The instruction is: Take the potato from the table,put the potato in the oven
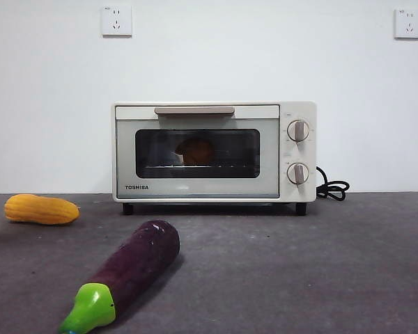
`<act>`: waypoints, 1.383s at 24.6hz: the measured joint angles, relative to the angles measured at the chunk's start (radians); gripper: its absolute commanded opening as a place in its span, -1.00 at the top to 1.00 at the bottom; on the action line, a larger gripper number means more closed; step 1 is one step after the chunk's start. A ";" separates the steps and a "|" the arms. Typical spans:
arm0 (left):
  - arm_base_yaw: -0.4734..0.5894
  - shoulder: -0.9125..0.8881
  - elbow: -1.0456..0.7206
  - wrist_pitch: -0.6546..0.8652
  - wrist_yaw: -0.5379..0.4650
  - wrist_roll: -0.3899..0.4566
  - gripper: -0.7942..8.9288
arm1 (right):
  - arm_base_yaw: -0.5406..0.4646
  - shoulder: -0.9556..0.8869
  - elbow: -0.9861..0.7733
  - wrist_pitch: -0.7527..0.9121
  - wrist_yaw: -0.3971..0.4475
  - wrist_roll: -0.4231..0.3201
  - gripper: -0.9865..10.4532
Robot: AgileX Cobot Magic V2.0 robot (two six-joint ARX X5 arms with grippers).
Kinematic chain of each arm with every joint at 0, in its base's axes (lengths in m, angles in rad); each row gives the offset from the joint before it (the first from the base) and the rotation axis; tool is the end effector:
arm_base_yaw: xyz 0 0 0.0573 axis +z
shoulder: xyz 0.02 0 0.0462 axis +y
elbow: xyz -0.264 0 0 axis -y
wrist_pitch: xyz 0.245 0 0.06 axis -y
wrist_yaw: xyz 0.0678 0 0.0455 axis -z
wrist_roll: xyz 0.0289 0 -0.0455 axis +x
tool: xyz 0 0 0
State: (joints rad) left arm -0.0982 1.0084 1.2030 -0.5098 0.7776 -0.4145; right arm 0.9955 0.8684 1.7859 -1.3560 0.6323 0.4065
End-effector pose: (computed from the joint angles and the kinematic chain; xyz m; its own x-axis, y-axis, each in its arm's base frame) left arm 0.1891 -0.0390 0.4057 0.6054 -0.7646 -0.2209 0.5473 0.6015 -0.5820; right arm 0.0324 0.0186 0.4973 0.8932 0.2912 -0.3425 -0.2629 0.9564 0.1275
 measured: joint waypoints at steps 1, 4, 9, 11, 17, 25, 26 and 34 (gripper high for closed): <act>0.000 0.000 0.000 -0.011 -0.033 0.052 0.85 | 0.000 0.000 0.000 0.000 0.000 0.000 0.83; 0.004 -0.007 0.000 -0.111 -0.184 0.266 0.85 | 0.000 0.000 0.000 0.000 0.000 0.000 0.83; 0.000 -0.077 -0.018 -0.316 -0.428 0.645 0.85 | 0.000 0.000 0.000 0.000 0.000 0.000 0.82; 0.010 -0.140 -0.043 -0.307 -0.472 0.735 0.85 | 0.000 0.000 0.000 0.000 0.000 0.000 0.82; 0.054 -0.370 -0.240 -0.100 -0.586 0.833 0.85 | 0.000 0.000 0.000 0.000 0.000 -0.001 0.83; 0.054 -0.640 -0.642 0.184 -0.565 0.771 0.85 | 0.000 0.000 0.000 0.000 0.000 -0.002 0.83; 0.054 -0.664 -0.684 0.216 -0.566 0.757 0.85 | 0.000 0.000 0.000 0.000 0.000 -0.002 0.83; 0.054 -0.873 -1.022 0.442 -0.687 0.597 0.85 | 0.000 0.000 0.000 0.000 0.000 -0.002 0.83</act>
State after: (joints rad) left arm -0.0441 0.1352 0.1810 -0.0681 0.0910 0.1825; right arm 0.9955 0.8684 1.7859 -1.3560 0.6323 0.4042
